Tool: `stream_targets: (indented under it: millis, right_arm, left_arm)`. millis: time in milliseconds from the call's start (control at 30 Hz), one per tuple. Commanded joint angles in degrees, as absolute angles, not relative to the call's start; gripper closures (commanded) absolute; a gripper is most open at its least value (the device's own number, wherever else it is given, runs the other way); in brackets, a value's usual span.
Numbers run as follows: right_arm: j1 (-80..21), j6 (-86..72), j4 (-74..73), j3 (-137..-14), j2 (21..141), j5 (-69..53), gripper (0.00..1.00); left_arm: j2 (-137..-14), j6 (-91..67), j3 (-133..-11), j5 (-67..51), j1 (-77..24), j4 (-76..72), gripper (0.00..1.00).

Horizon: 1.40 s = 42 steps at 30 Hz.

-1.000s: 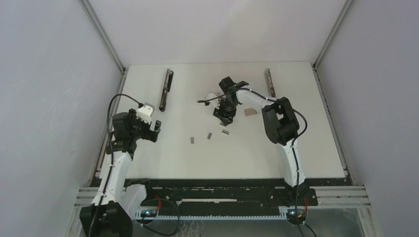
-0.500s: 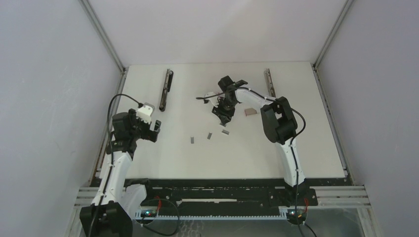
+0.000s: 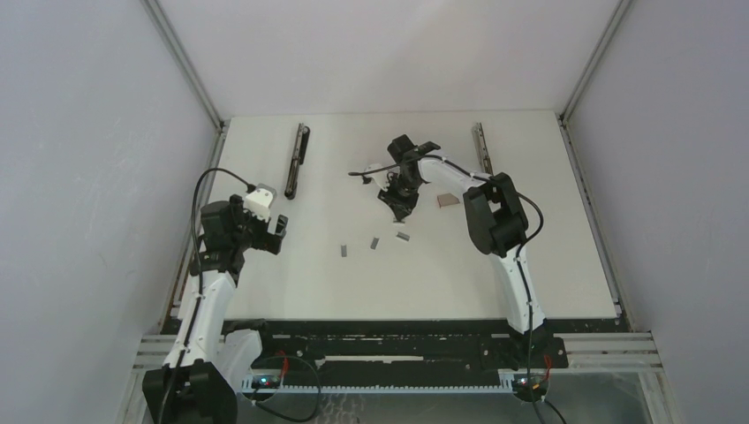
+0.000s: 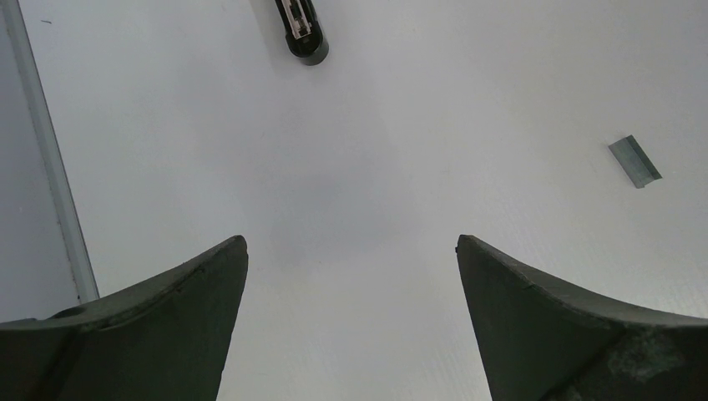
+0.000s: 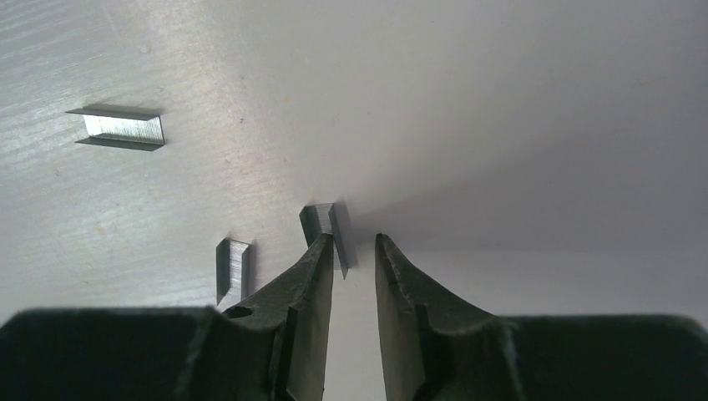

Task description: Unload the staples from the stapler

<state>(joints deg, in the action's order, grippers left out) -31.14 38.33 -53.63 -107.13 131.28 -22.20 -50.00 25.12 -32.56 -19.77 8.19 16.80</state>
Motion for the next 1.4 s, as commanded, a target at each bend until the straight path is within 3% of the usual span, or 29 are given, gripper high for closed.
stream_targets:
  millis: [0, 433, 500, 933, 1367]
  right_arm:
    - [-31.77, 38.45, -55.08, -108.32, 132.10, -22.98, 0.76]
    - [-32.43, 38.39, -53.97, -107.64, 132.36, -19.86, 0.93]
    - [-32.47, 38.11, -53.88, -107.79, 132.52, -19.63, 1.00]
    - [-28.47, 26.21, -52.58, -111.86, 130.38, -27.06, 1.00]
    - [-17.51, 3.73, -42.78, -105.50, 119.23, -21.39, 1.00]
  left_arm:
    - [-50.08, 25.78, -31.93, -20.13, 8.44, 14.42, 0.00]
    - [-50.34, 25.84, -31.95, -20.13, 8.44, 14.42, 0.00]
    - [-50.34, 25.84, -31.97, -20.13, 8.45, 14.41, 0.00]
    - [-50.47, 25.89, -31.90, -20.26, 8.44, 14.42, 0.00]
    - [-51.55, 25.59, -32.26, -20.91, 8.48, 14.68, 0.00]
